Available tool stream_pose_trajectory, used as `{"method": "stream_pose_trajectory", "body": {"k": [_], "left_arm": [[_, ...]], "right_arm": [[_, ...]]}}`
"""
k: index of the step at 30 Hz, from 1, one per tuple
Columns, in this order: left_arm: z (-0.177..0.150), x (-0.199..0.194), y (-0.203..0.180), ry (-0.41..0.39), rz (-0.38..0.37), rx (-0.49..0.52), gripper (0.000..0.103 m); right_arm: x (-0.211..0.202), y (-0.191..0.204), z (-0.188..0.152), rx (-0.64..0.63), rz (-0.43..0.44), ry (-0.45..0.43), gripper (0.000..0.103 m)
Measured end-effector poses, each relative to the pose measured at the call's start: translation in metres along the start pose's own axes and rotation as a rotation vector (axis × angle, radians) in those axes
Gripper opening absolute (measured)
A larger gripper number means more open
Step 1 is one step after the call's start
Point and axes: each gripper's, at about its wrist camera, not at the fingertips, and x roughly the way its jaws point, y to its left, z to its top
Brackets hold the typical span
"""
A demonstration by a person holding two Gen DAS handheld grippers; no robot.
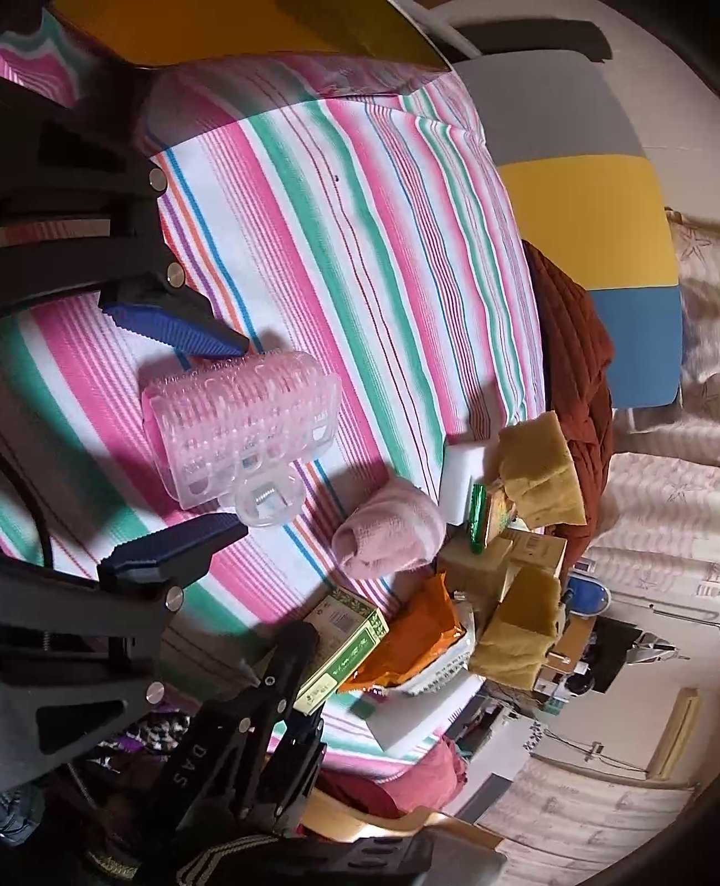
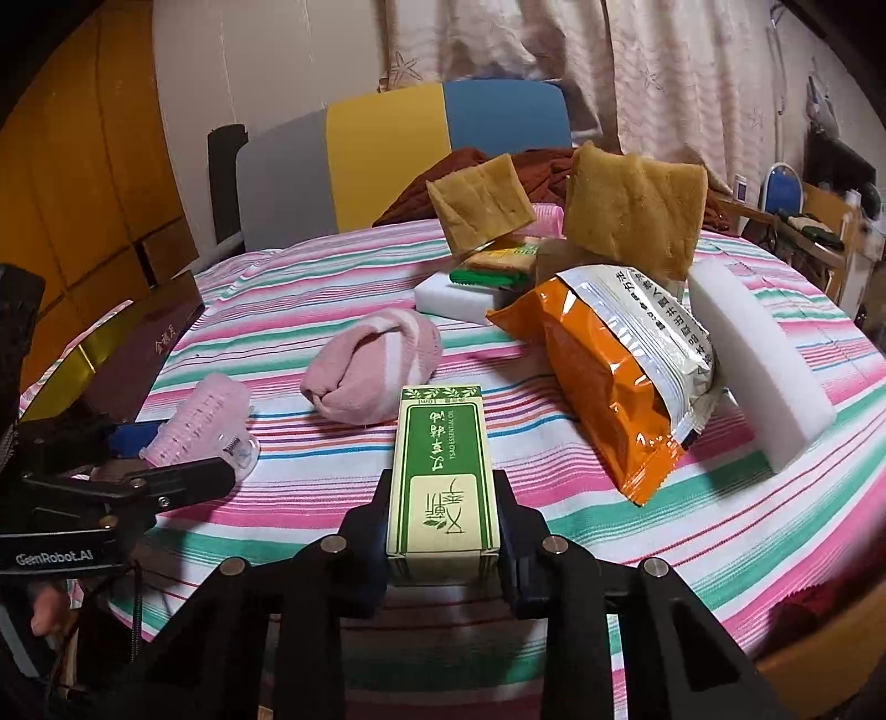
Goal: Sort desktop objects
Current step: 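Lift the pink hair roller with the left gripper while the right gripper grasps the green tea box, then carry both items over the gold tray and open both grippers to drop them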
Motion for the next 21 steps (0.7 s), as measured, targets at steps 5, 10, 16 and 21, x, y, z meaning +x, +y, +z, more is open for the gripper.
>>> {"method": "stream_pose_trajectory", "body": {"k": [5,10,16,21], "left_arm": [[-0.001,-0.001,0.003,-0.013,0.018,-0.018,0.05],[-0.003,-0.006,0.007,-0.031,0.025,-0.04,0.049],[-0.001,-0.028,0.01,-0.113,0.053,-0.055,0.049],[0.003,-0.053,0.018,-0.175,0.089,-0.08,0.049]], "right_arm": [[-0.001,-0.001,0.0,-0.01,0.011,0.001,0.031],[-0.004,0.003,0.002,-0.024,0.023,0.0,0.031],[-0.018,0.016,0.012,-0.065,0.032,-0.041,0.031],[-0.026,0.035,0.027,-0.121,0.032,-0.077,0.031]]}}
